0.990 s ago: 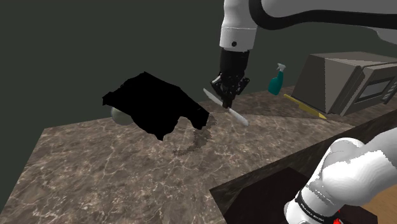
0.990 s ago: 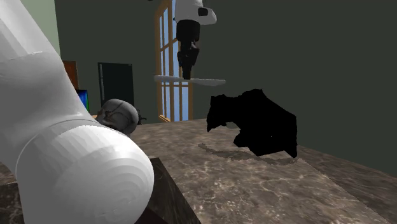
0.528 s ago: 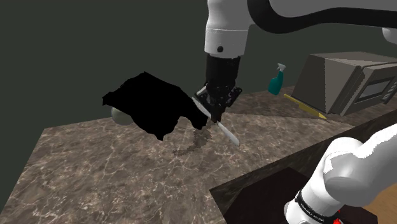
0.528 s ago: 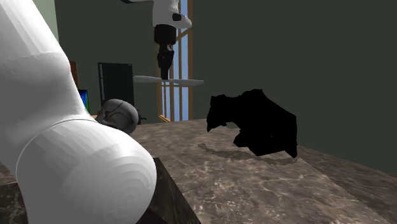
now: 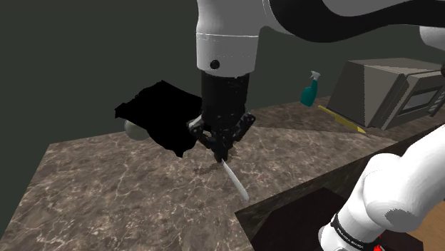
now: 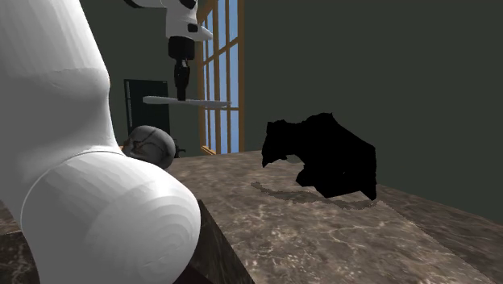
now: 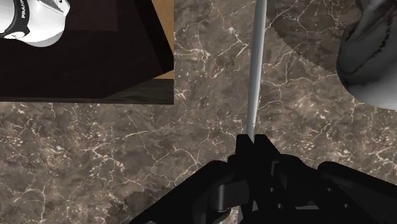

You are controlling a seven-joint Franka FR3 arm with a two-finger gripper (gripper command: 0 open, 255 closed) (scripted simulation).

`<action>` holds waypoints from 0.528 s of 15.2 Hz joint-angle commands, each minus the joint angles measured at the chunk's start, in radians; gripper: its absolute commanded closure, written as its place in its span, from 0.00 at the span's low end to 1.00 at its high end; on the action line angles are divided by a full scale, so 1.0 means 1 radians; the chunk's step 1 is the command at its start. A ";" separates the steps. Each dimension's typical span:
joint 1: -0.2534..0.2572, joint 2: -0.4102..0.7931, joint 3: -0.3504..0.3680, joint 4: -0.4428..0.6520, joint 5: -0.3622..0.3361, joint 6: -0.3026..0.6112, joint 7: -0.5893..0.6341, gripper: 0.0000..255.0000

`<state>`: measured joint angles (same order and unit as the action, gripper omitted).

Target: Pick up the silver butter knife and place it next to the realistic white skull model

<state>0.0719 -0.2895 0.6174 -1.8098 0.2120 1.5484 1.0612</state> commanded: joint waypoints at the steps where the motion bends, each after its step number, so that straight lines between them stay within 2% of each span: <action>1: 0.008 0.056 0.052 0.043 -0.019 0.014 0.066 1.00; 5: 0.033 0.179 0.150 0.150 -0.085 0.019 0.200 1.00; 8: 0.036 0.167 0.145 0.099 -0.077 0.060 0.191 1.00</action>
<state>0.1059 -0.1222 0.7599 -1.6971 0.1342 1.5940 1.2496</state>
